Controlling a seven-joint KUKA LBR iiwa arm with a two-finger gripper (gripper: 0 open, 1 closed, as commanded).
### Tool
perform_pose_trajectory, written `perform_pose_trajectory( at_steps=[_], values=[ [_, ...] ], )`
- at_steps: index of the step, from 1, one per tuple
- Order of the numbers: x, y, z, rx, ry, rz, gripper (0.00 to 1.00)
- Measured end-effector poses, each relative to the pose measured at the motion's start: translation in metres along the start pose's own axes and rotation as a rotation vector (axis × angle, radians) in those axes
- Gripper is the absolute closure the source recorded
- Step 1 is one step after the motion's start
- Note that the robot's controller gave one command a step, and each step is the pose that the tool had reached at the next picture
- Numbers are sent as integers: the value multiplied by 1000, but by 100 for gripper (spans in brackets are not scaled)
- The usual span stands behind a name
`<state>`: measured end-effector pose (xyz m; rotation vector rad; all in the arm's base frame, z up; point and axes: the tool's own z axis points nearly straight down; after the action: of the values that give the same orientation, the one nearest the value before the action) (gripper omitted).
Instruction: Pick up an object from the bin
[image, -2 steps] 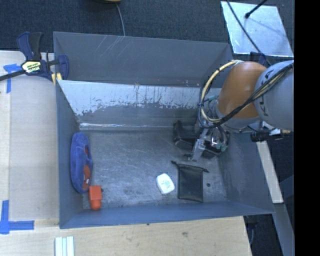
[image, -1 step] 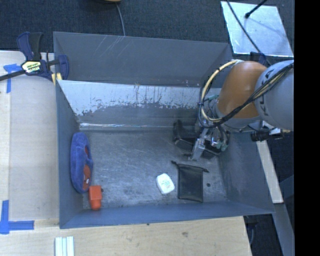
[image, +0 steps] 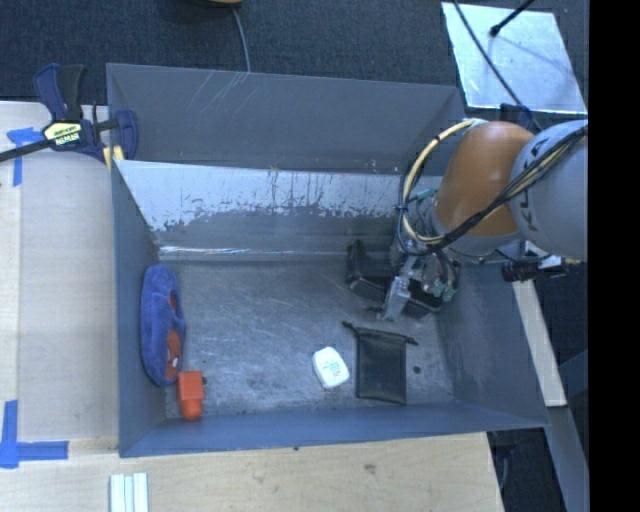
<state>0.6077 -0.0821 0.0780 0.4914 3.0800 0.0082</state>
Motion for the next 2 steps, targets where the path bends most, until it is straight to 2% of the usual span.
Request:
perform_pose_trajectory(
  at_steps=[1, 2],
  values=[
    [0, 0, -1, 1, -1, -3, 0],
    [-1, 4, -3, -7, -1, -7, 100]
  ],
)
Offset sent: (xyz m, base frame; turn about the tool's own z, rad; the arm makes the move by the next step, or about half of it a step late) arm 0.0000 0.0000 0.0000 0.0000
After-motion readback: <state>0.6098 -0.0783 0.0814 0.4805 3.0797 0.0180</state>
